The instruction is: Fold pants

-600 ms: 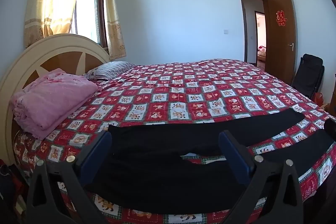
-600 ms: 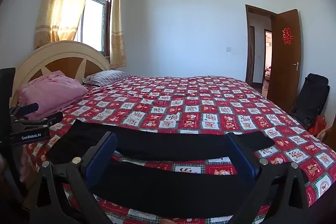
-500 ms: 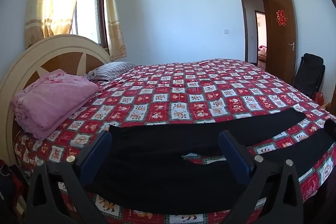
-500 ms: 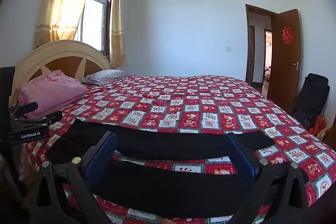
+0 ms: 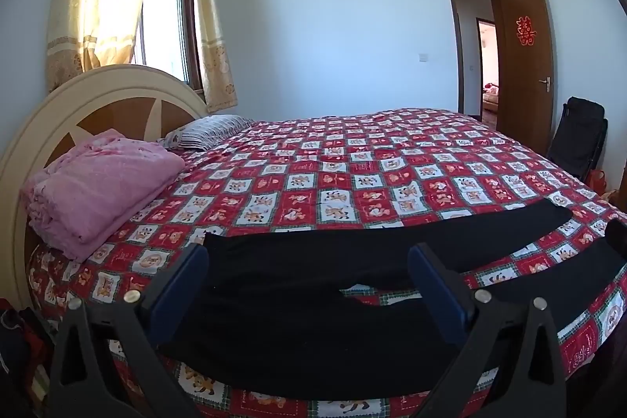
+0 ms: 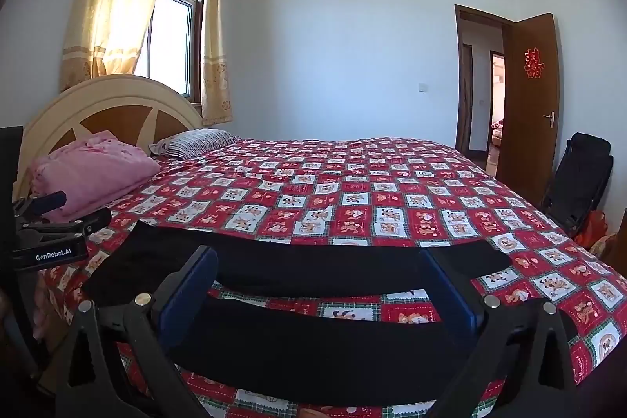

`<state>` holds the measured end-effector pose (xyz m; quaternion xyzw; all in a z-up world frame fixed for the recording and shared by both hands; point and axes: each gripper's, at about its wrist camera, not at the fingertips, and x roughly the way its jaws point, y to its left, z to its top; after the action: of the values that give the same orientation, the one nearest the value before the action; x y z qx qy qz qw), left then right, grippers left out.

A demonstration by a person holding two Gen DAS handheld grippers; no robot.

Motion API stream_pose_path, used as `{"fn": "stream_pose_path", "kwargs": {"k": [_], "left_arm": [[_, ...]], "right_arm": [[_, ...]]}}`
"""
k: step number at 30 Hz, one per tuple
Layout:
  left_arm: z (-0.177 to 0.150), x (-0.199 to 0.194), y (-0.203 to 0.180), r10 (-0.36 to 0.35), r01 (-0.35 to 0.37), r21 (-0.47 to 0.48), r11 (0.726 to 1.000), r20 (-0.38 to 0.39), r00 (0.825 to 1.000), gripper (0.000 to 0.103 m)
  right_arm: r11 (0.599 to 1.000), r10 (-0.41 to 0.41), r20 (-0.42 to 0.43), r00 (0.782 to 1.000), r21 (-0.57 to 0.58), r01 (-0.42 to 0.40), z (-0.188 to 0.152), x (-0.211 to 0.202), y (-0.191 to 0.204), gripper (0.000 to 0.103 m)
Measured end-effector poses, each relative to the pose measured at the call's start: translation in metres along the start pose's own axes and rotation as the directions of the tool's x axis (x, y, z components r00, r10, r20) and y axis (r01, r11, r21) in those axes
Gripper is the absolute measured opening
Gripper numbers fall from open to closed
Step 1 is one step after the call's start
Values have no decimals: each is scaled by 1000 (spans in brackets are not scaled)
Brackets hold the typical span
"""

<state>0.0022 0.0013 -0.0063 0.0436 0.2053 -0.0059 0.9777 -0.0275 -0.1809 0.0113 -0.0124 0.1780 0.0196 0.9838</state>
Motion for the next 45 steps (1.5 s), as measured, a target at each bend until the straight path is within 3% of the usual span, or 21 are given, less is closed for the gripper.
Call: {"fn": "stream_pose_path", "kwargs": {"k": [45], "left_arm": [[1,-1,3,-2,2,-5,1000,-3,1000,103]], "right_arm": [[1000,1,-9,1000,-5,-1,-4,2,3,102]]}}
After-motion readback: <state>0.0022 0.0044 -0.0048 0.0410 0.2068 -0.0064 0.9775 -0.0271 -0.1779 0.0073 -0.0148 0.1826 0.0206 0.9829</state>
